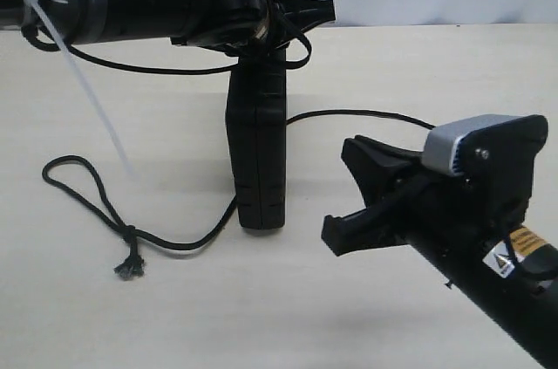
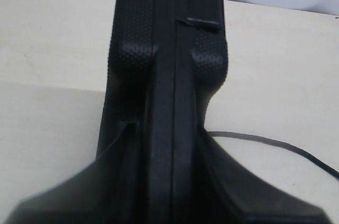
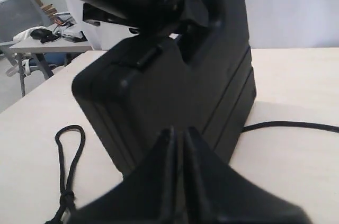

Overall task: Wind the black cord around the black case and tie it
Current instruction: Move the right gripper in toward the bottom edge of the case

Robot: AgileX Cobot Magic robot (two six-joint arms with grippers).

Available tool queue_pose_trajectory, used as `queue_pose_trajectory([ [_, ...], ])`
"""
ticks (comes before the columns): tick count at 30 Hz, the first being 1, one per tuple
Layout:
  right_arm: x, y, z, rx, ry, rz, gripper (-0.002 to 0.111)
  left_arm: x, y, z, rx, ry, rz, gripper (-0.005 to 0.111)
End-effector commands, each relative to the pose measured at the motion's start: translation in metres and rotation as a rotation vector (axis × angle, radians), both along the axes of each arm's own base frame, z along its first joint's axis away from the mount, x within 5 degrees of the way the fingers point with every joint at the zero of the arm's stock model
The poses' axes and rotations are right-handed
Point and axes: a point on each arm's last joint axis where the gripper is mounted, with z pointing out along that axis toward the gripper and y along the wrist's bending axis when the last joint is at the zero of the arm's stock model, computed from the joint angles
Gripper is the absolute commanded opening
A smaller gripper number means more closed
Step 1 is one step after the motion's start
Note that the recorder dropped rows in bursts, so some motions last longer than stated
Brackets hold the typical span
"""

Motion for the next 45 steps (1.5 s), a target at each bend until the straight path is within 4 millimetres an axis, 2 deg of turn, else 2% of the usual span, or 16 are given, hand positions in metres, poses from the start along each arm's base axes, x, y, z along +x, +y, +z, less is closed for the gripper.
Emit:
queue_pose_trajectory([
  [1, 0.000, 0.026, 0.001, -0.047, -0.045, -0.016, 0.004, 0.000, -0.009, 0.006, -0.049, -0.041, -0.057, 0.000],
  [6, -0.003, 0.035, -0.008, -0.104, -0.089, -0.029, 0.004, 0.000, -0.003, 0.004, 0.049, -0.034, -0.054, 0.000],
  [14, -0.002, 0.029, -0.015, -0.151, -0.080, -0.080, 0.004, -0.001, -0.004, 0.004, 0.038, -0.034, -0.061, 0.000],
  [18, 0.001, 0.039, -0.018, -0.163, -0.080, -0.082, 0.004, -0.001, -0.005, 0.004, 0.026, -0.029, -0.063, 0.000],
  [26, 0.009, 0.065, -0.039, -0.233, -0.069, -0.081, 0.004, -0.002, -0.007, 0.004, -0.005, -0.014, -0.064, 0.000],
  [32, -0.010, 0.080, -0.029, -0.231, -0.160, -0.085, 0.004, -0.002, -0.008, 0.003, -0.019, -0.005, -0.062, 0.000],
  [38, -0.011, 0.083, -0.027, -0.234, -0.170, -0.101, 0.005, -0.002, -0.008, 0.003, -0.021, -0.006, -0.064, 0.000],
  [40, -0.011, 0.083, -0.029, -0.238, -0.172, -0.108, 0.012, -0.002, -0.008, 0.003, -0.022, -0.005, -0.063, 0.000],
  [41, -0.011, 0.083, -0.030, -0.244, -0.173, -0.108, 0.019, -0.002, -0.008, 0.003, -0.023, -0.005, -0.064, 0.000],
  [43, -0.011, 0.084, -0.033, -0.256, -0.174, -0.107, 0.037, -0.003, -0.008, 0.003, -0.029, 0.000, -0.061, 0.000],
  [45, -0.011, 0.084, -0.036, -0.260, -0.170, -0.108, 0.066, -0.003, -0.008, 0.003, -0.029, 0.000, -0.061, 0.000],
])
